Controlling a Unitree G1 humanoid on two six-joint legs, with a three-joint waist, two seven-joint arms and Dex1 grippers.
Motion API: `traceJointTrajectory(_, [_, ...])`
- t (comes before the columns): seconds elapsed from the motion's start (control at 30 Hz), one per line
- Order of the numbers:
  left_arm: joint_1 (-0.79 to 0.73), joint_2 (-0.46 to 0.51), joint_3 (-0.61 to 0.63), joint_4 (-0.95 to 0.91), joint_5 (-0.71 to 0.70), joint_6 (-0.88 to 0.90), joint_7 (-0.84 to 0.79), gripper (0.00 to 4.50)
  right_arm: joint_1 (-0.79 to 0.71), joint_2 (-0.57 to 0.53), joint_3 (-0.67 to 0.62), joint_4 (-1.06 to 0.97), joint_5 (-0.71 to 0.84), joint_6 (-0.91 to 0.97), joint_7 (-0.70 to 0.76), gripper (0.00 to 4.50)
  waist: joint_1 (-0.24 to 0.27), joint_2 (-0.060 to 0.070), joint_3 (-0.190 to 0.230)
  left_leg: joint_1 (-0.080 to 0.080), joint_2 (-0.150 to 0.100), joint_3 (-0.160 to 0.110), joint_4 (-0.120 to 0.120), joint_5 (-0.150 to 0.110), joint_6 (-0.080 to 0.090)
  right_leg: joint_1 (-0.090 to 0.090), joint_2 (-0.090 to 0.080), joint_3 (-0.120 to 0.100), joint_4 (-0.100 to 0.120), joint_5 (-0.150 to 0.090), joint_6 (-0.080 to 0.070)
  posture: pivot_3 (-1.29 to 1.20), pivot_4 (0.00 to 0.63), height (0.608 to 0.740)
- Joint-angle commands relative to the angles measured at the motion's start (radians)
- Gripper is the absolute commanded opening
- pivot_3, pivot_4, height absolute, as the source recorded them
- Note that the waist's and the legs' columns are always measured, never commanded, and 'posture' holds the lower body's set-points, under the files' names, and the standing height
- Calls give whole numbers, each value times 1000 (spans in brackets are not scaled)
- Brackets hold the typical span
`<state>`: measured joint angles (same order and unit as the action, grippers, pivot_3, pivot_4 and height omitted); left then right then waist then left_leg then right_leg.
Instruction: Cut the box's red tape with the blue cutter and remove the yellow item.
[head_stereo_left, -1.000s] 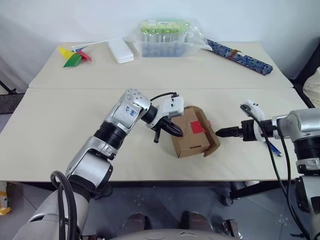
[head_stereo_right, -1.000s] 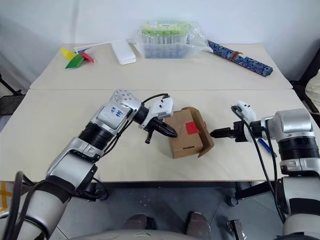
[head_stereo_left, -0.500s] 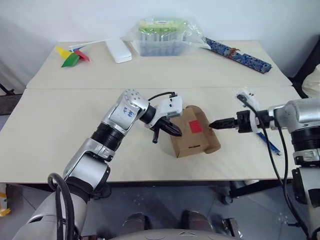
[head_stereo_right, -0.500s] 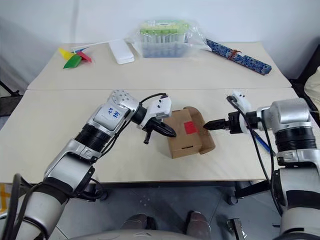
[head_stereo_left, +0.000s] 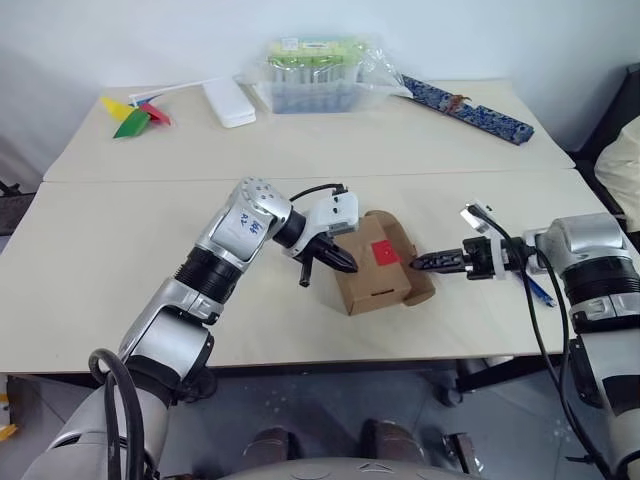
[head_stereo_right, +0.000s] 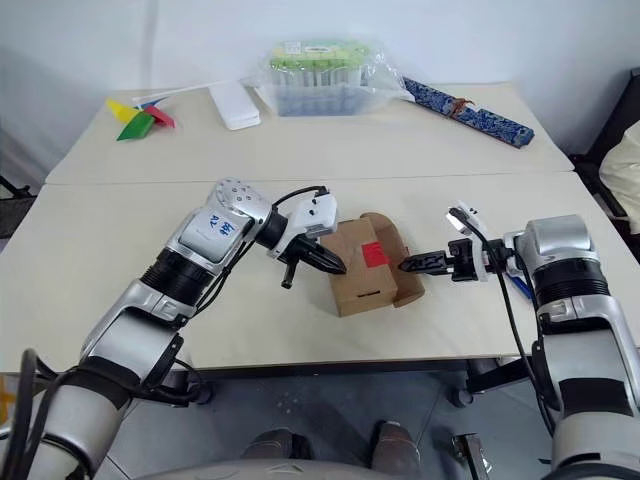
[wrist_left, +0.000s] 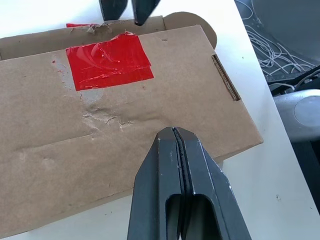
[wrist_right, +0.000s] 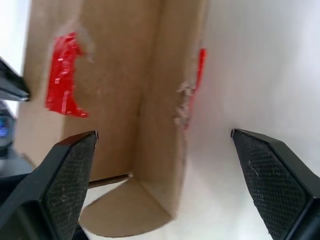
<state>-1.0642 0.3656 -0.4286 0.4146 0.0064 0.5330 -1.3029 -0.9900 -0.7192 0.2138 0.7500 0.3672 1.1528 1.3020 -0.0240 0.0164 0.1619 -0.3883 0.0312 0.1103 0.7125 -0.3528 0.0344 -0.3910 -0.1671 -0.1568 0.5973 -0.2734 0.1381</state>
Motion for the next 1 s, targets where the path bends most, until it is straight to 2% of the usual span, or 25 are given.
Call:
traceJointTrajectory(0.03, [49,14,-67,36,58,37,14,0,-19,51,36,59,-32,-28,33,4468,-4,0,0,0,0,0,0,0,0,0,0,0,0,0,0,0,150,740])
traceJointTrajectory(0.2, [48,20,-67,30,57,45,14,0,-40,83,61,117,-79,-58,62,4468,-5,0,0,1,0,0,0,0,-1,0,0,1,4,0,0,0,150,740])
traceJointTrajectory(0.23, [47,20,-67,31,57,44,14,0,-43,87,61,129,-91,-66,58,4189,-5,-1,-1,1,0,0,0,0,-1,-1,0,1,4,0,0,0,150,740])
traceJointTrajectory(0.27, [47,20,-67,32,57,44,14,0,-46,91,61,138,-99,-73,58,4102,-5,-1,-1,2,0,0,0,0,-1,-1,0,1,4,0,0,0,150,740])
traceJointTrajectory(0.33, [48,19,-68,29,57,47,15,0,-56,97,49,164,-111,-75,54,3610,-6,-1,-1,2,0,0,0,0,-2,-1,0,1,5,0,0,0,150,740])
traceJointTrajectory(0.67, [40,0,-67,60,61,23,27,0,-74,91,14,164,-140,-67,51,166,-4,-1,-1,2,0,0,0,0,-2,-1,0,1,5,0,0,0,150,740])
traceJointTrajectory(0.7, [38,-4,-67,67,61,19,29,0,-69,91,16,144,-138,-57,53,28,-4,-1,-1,2,0,0,0,0,-2,-1,0,1,5,0,0,0,150,740])
traceJointTrajectory(1.0, [28,-29,-64,121,68,-20,47,0,-3,63,-14,-138,-86,99,-8,28,0,-1,-1,1,1,-1,1,1,-2,-1,-1,1,6,0,0,0,150,740])
